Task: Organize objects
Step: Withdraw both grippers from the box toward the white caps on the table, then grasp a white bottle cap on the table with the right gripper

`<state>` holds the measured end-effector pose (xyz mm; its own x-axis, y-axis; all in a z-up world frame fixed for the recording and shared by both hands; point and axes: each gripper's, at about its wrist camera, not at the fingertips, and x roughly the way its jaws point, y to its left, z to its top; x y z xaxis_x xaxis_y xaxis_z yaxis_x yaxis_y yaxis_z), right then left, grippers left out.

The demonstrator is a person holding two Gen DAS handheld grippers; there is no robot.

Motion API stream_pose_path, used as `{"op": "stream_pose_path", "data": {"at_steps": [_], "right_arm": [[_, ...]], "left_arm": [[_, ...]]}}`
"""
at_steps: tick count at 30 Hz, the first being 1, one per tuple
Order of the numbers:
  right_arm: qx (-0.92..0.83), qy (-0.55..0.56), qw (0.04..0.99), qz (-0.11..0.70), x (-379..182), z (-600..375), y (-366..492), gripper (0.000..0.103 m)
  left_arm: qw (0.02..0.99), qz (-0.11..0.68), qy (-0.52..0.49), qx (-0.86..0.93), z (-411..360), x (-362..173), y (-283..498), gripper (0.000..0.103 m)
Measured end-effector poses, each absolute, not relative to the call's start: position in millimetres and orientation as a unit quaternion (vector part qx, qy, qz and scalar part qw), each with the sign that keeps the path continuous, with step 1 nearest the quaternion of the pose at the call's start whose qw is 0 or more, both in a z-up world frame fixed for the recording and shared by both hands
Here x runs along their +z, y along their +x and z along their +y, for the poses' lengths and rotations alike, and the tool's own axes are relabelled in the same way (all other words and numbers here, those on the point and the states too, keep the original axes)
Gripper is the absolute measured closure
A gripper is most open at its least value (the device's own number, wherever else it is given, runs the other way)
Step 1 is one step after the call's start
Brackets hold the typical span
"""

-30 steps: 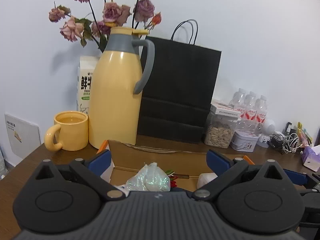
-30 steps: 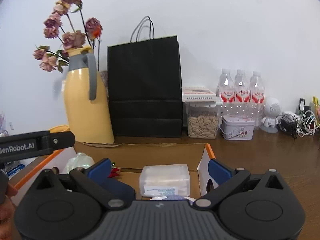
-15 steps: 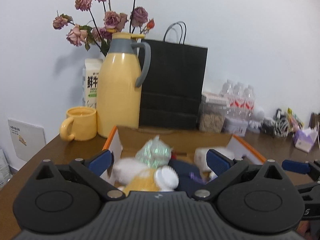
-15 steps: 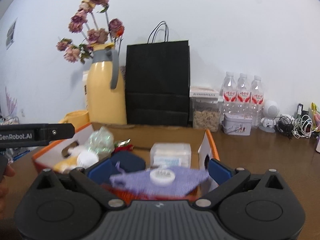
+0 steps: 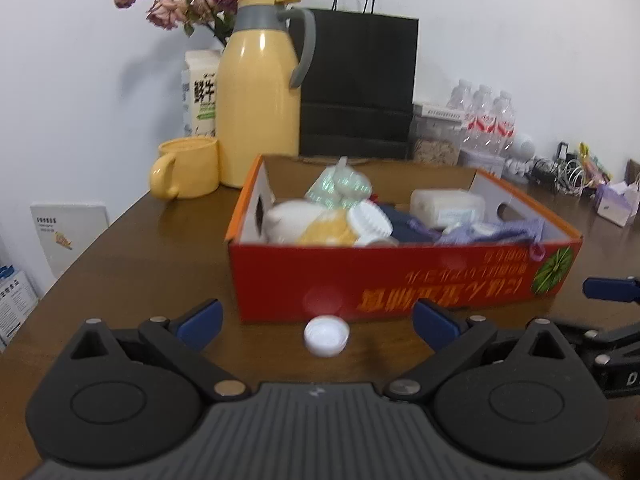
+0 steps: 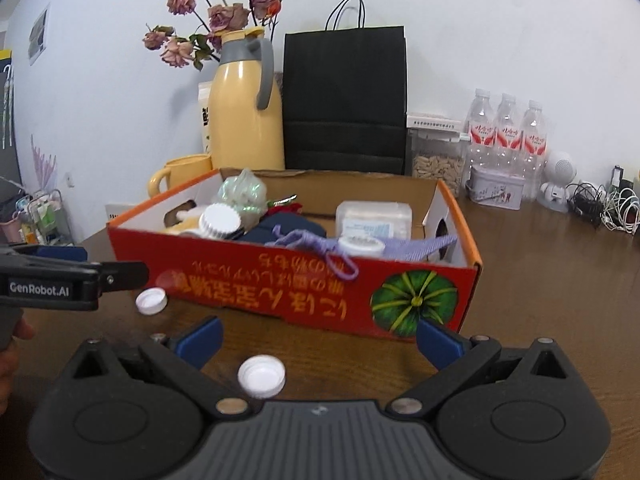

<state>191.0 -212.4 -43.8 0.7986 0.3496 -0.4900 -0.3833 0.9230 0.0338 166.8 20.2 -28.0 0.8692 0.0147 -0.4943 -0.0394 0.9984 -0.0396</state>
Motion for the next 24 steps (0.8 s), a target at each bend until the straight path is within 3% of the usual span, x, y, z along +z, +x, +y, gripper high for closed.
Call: {"op": "stream_pose_path", "data": {"at_steps": [12, 17, 24], "right_arm": [[0.205, -0.042, 0.932, 0.295, -60, -203, 181, 0.000], [0.209, -0.051, 0.924, 0.316, -63, -193, 186, 0.025], [0.207, -0.060, 0.924, 0.315, -64, -179, 194, 0.042]], "left_arm": [[0.964, 0.266, -0.012, 0.020, 25, -41, 150, 0.000], [0.963, 0.269, -0.026, 0.014, 28, -42, 151, 0.000], [0.957, 0.286, -0.045, 0.014, 33, -45, 155, 0.000]]}}
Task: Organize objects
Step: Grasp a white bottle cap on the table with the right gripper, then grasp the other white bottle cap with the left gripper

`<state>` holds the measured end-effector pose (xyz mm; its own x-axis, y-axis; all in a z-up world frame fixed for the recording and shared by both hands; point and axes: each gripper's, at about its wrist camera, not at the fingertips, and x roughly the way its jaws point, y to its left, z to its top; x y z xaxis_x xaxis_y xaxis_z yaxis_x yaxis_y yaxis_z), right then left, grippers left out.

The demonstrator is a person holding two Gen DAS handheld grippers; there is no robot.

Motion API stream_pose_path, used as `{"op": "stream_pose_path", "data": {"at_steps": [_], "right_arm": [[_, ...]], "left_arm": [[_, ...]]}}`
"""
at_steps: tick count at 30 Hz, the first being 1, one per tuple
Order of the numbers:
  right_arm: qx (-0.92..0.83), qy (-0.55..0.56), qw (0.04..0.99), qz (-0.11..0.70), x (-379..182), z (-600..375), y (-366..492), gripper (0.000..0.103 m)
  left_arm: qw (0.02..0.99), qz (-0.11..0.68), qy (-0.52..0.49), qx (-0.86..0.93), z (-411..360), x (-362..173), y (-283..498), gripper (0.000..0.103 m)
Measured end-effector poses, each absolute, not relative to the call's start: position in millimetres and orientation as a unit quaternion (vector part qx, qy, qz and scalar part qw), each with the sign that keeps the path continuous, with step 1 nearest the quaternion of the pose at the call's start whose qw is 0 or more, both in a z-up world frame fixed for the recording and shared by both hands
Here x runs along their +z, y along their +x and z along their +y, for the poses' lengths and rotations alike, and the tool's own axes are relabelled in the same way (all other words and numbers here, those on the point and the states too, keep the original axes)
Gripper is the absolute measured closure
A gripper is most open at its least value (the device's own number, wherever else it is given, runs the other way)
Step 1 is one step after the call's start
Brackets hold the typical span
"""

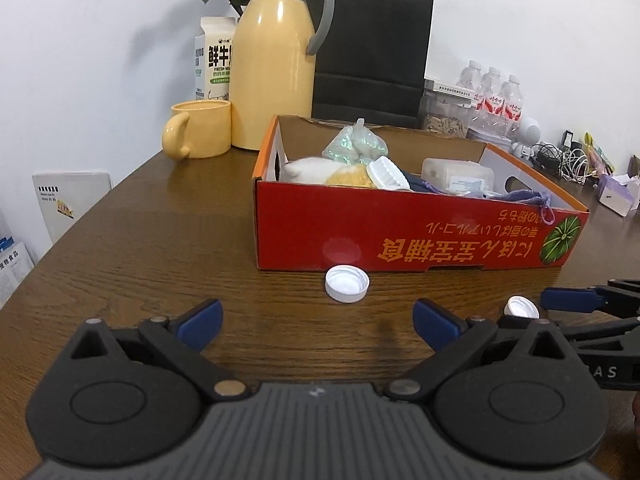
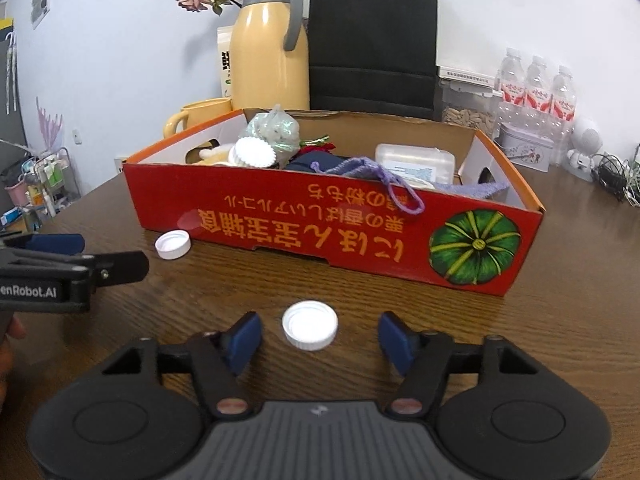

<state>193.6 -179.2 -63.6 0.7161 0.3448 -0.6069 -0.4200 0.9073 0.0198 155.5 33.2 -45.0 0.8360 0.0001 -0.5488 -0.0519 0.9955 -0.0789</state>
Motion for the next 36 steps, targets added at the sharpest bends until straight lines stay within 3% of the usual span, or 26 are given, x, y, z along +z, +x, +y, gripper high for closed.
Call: {"op": "stream_pose_path", "data": {"at_steps": [3, 4, 10, 21, 36], "right_arm": [[0.210, -0.060, 0.925, 0.311, -62, -178, 194, 0.062], [0.210, -0.059, 0.925, 0.310, -62, -178, 194, 0.075], [0.207, -0.056, 0.929, 0.303, -60, -179, 192, 0.076], [0.172, -0.024, 0.960, 0.221, -46, -201, 177, 0.076], [0.154, -0.007, 0.968, 0.198, -43, -221, 177, 0.076]], "left_arm": [[0.955, 0.292, -0.050, 0.015, 34, -46, 157, 0.000], [0.955, 0.293, -0.051, 0.015, 35, -47, 157, 0.000], [0.952, 0.301, -0.054, 0.019, 35, -48, 160, 0.000], [0.945, 0.321, -0.057, 0.027, 37, -52, 167, 0.000], [0.937, 0.340, -0.020, 0.072, 21, -56, 200, 0.000]]}}
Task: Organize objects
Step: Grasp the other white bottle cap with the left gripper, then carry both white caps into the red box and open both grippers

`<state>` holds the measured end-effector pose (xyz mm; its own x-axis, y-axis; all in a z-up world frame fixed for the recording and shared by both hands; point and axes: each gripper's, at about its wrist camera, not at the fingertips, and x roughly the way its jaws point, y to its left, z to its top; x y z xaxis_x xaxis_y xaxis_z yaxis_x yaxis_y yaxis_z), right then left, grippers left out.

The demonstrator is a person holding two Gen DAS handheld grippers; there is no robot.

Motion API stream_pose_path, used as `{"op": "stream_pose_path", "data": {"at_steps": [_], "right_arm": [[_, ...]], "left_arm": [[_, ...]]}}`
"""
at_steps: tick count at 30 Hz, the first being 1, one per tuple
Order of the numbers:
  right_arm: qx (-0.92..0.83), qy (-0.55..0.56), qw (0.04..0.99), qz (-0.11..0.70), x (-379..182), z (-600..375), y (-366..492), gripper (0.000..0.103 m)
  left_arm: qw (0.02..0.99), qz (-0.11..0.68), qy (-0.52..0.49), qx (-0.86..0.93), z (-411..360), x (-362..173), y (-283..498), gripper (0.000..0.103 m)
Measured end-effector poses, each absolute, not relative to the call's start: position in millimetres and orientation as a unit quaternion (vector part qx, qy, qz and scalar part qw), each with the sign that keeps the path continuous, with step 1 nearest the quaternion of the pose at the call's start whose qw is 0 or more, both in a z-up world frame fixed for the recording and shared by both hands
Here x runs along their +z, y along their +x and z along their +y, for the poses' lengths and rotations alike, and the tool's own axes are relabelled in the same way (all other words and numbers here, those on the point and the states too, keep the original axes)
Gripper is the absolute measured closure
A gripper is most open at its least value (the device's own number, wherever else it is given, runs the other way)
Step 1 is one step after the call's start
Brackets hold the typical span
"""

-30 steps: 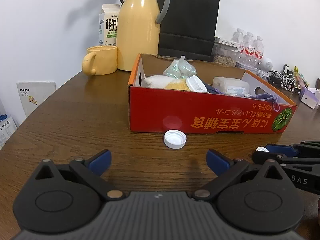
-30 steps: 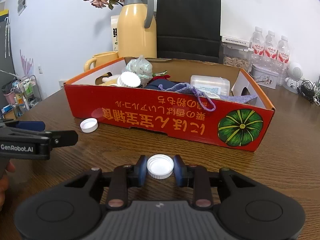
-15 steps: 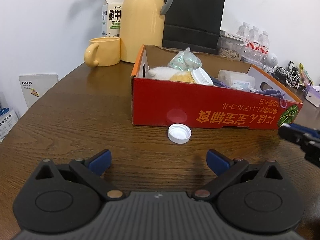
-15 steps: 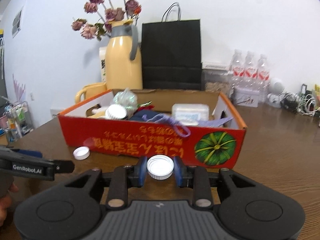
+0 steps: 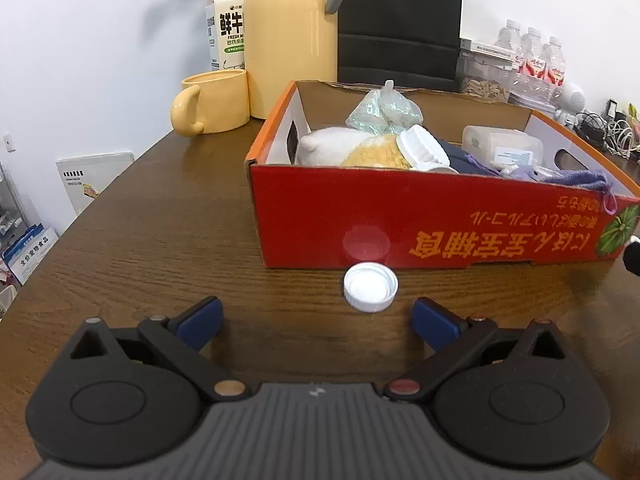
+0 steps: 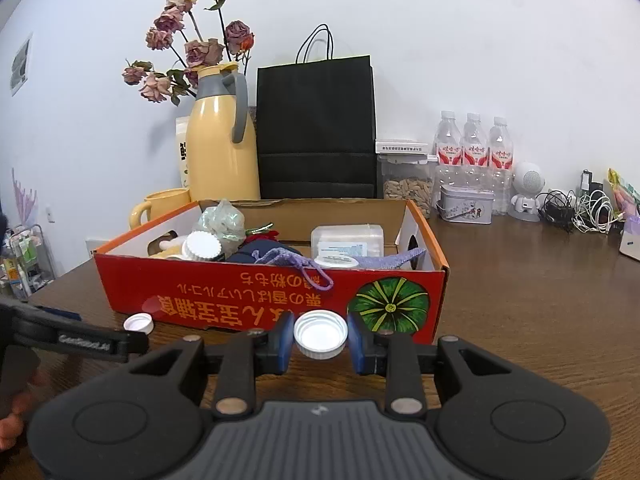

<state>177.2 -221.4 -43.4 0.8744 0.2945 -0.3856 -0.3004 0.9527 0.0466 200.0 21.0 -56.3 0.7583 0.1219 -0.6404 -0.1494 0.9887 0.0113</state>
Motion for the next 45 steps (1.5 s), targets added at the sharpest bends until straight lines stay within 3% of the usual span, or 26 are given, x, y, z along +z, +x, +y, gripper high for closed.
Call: {"op": "stream_pose_path", "data": {"at_steps": [8, 10, 13, 14, 15, 30, 45], "right_arm": [[0.155, -0.011, 0.968, 0.195, -42, -219, 175, 0.076], [0.155, -0.011, 0.968, 0.195, -42, -219, 175, 0.076], [0.156, -0.012, 0.968, 0.195, -42, -219, 175, 0.076], [0.156, -0.012, 0.968, 0.195, -42, -219, 175, 0.076], [0.156, -0.012, 0.968, 0.195, -42, -219, 175, 0.076], [0.170, -0.014, 0.969, 0.177, -38, -217, 168, 0.076], [0.181, -0.012, 0.979, 0.088, 32, -208, 209, 0.076]], "left_arm": [[0.937, 0.340, -0.018, 0.075, 11, -56, 216, 0.000], [0.939, 0.337, -0.019, 0.070, 9, -56, 217, 0.005], [0.944, 0.324, -0.015, 0.062, 5, -54, 212, 0.035], [0.946, 0.318, -0.014, 0.060, 4, -52, 209, 0.058], [0.948, 0.314, -0.015, 0.057, 3, -52, 207, 0.073], [0.971, 0.234, -0.037, 0.035, -1, -29, 174, 0.074], [0.990, 0.134, -0.046, 0.010, -20, 50, 205, 0.074]]}}
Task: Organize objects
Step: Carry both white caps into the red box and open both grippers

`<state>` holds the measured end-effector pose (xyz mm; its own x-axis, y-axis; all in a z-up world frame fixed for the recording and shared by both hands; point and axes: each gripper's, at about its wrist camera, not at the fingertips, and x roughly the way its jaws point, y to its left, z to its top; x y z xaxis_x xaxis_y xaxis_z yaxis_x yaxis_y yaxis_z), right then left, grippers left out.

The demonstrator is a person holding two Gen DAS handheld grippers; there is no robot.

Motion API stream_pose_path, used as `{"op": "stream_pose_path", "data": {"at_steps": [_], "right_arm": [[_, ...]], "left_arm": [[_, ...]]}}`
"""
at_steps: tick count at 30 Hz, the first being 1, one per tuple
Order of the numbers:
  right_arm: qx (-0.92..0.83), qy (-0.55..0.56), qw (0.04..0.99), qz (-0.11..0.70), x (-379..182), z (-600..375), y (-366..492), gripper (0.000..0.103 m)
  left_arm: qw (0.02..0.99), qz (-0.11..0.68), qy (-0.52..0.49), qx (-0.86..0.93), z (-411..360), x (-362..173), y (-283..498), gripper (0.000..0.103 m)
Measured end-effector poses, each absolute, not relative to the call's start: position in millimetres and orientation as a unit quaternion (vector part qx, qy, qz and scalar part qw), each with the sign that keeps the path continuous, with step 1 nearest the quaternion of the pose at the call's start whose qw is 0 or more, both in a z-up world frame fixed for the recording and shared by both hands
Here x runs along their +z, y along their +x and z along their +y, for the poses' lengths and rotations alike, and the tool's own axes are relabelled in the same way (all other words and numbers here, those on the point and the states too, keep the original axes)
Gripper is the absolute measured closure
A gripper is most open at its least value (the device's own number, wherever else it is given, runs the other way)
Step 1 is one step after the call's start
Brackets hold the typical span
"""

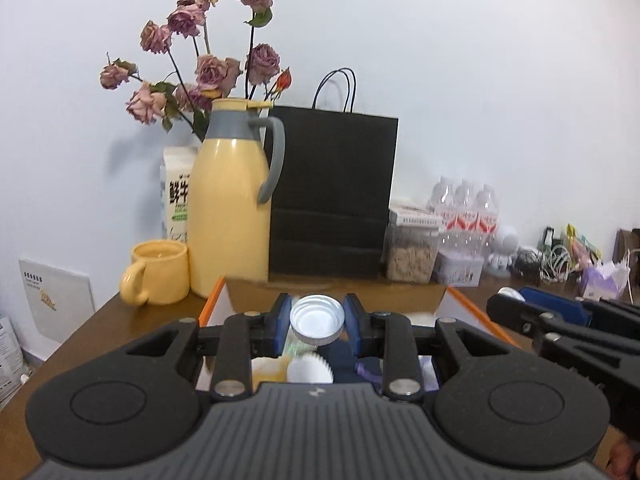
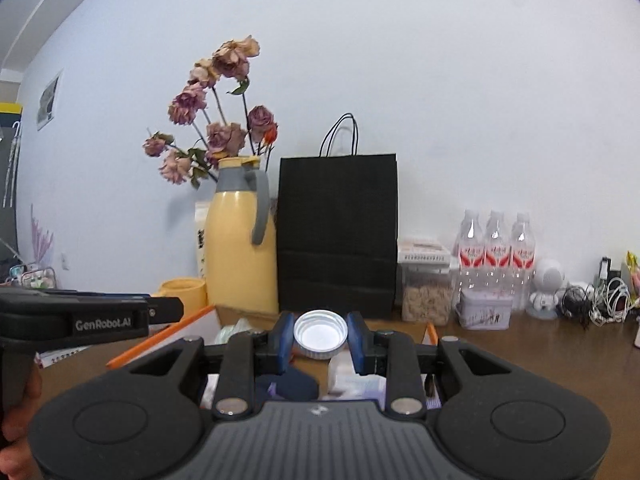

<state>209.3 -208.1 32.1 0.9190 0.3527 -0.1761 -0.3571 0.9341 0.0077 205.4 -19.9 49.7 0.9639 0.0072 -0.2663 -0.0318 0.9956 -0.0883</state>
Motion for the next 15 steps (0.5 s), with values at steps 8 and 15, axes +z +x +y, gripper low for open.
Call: {"op": "stream_pose_path", "data": {"at_steps": [8, 15], "right_arm": [[0.164, 0.014, 0.980, 0.115, 20, -202, 270, 0.076], [0.162, 0.016, 0.974, 0.158, -6, -200, 291, 0.076]], "left_arm": [[0.989, 0.134, -0.053, 0.026, -29, 39, 256, 0.074], [0.983, 0.169, -0.065, 0.038, -19, 15, 279, 0.074]]}}
